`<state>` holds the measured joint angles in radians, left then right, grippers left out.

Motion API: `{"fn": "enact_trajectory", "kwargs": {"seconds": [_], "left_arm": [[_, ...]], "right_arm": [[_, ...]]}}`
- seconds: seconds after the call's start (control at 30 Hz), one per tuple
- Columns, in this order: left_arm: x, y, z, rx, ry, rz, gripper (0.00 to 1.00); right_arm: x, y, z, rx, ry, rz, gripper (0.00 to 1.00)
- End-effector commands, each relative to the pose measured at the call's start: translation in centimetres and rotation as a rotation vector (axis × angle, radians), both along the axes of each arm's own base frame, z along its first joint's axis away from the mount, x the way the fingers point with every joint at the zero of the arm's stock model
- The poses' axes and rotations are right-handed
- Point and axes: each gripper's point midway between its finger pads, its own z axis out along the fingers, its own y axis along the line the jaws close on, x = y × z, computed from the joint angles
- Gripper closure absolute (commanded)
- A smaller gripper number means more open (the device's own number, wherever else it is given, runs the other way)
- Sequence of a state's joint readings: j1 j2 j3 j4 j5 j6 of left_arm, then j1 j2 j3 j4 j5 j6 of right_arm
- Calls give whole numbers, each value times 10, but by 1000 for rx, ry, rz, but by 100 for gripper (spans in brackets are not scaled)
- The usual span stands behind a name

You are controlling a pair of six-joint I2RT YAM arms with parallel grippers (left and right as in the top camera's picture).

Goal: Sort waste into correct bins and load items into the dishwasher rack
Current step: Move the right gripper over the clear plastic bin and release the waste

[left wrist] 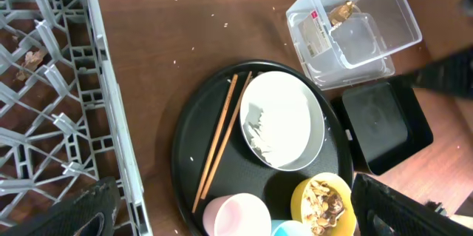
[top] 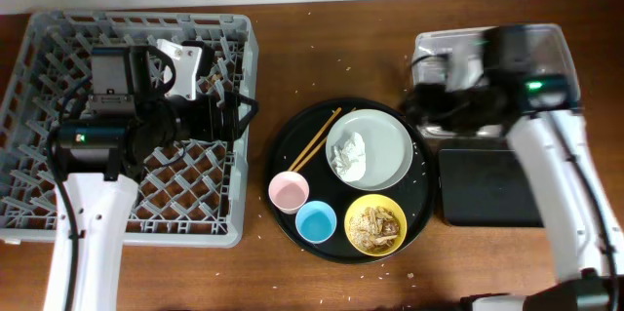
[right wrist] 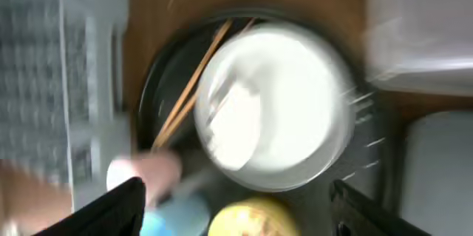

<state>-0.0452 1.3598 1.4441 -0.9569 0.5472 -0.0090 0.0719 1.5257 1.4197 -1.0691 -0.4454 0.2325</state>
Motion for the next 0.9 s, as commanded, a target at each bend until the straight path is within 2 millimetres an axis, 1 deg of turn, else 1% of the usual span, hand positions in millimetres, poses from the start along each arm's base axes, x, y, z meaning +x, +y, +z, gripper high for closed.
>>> {"fn": "enact_trajectory", "kwargs": {"seconds": [0.0, 0.03, 0.1, 0.13, 0.17, 0.2, 0.27, 0.3, 0.33, 0.37, 0.4, 0.43, 0.47, 0.5, 0.53, 0.57, 0.6, 0.63, 0.67, 0.7, 0.73, 0.77, 0.8, 0.83, 0.87], "left_arm": [[1, -1, 8, -14, -15, -3, 1], [1, -1, 8, -14, -15, -3, 1], [1, -1, 8, -14, -15, -3, 1], [1, -1, 8, -14, -15, -3, 1], [1, -1, 8, -14, -15, -3, 1], [1, -1, 8, -14, -15, -3, 1], [1, -1, 8, -14, -15, -3, 1], [1, -1, 8, -14, -15, -3, 1], [1, -1, 8, -14, -16, -3, 1], [1, -1, 8, -14, -15, -3, 1], [1, -1, 8, -14, -15, -3, 1], [1, -1, 8, -14, -15, -3, 1], [1, -1, 8, -14, -15, -3, 1], [1, -1, 8, -14, -15, -3, 1], [1, -1, 8, -14, -15, -3, 1], [1, -1, 8, -14, -15, -3, 1], [1, -1, 8, -14, -15, -3, 1], [1, -1, 8, -14, -15, -3, 1], [1, -1, 8, -14, -15, -3, 1], [1, -1, 8, -14, -15, -3, 1], [1, -1, 8, -14, -15, -3, 1], [1, -1, 8, -14, -15, -3, 1], [1, -1, 8, -14, -15, -3, 1], [1, -1, 8, -14, -15, -3, 0], [1, -1, 8, -14, -15, -3, 1]], "right_arm": [[-36, 46, -64, -148, 159, 75, 25], [-40, 56, -89, -205, 178, 57, 25], [-37, 67, -126, -269, 163, 17, 26], [-33, 77, -143, -262, 136, 23, 26], [-29, 83, -155, -255, 119, 32, 26], [-24, 86, -169, -252, 113, 32, 31], [-19, 83, -180, -256, 126, 20, 48], [-18, 77, -181, -252, 141, 6, 89], [-14, 69, -168, -240, 139, -13, 96], [-5, 60, -146, -219, 115, -32, 96], [6, 49, -119, -199, 71, -49, 96], [26, 26, -70, -167, -22, -114, 96], [42, 3, -36, -144, -98, -188, 96], [51, -13, -17, -132, -145, -238, 96], [59, -29, -2, -122, -183, -288, 96], [75, -68, 13, -120, -240, -392, 96], [80, -88, 10, -140, -244, -442, 96], [88, -115, 0, -196, -241, -514, 96], [99, -135, -13, -234, -239, -562, 96], [110, -138, -26, -228, -243, -517, 51], [110, -117, -31, -147, -247, -342, 33], [104, -106, -26, -96, -239, -295, 25], [97, -100, -18, -60, -233, -277, 25], [82, -87, 2, -19, -238, -246, 27], [71, -81, 11, -15, -231, -239, 28]]}}
